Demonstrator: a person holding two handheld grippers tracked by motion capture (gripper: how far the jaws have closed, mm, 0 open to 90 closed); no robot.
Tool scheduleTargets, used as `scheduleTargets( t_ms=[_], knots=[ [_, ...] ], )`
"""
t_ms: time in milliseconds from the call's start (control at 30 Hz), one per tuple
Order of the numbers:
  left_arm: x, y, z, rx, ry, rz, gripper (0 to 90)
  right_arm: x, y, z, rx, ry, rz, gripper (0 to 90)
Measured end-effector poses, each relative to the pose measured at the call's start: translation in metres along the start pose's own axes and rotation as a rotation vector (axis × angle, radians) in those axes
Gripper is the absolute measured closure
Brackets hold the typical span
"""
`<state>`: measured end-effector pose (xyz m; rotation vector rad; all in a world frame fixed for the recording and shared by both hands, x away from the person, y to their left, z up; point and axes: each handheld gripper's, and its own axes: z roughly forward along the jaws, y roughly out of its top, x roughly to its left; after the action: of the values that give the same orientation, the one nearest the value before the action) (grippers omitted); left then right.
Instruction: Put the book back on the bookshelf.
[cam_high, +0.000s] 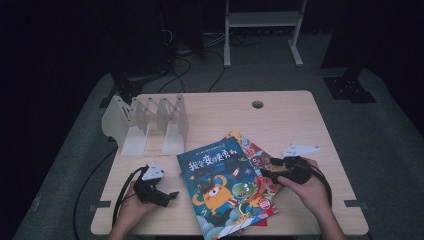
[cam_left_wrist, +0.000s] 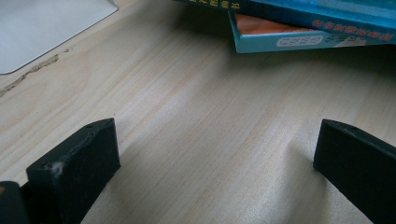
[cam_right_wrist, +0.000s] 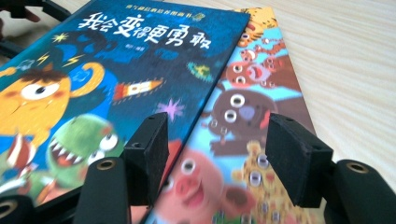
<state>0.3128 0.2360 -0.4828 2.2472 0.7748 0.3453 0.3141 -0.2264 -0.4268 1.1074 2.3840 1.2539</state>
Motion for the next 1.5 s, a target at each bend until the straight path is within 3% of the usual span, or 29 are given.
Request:
scheduleTargets(
  t_ms=[300,700,1233,1500],
  knots=[
    [0.0,0.0,0.0,0.0,0.001,-0.002,0.0,0.015,-0.035,-0.028,-0.002,0.015,-0.001,32.3],
    [0.0,0.0,0.0,-0.001,0.003,-0.004,0.0,0.032,-0.064,-0.041,0.022,0.022,-0.008,31.0],
    [-0.001,0.0,0.0,0.0,0.007,-0.007,0.0,0.042,-0.08,-0.048,0.052,0.02,-0.009,29.6],
    [-0.001,0.0,0.0,-0.001,0.008,-0.008,0.0,0.041,-0.079,-0.047,0.058,0.006,-0.011,29.8]
  ],
)
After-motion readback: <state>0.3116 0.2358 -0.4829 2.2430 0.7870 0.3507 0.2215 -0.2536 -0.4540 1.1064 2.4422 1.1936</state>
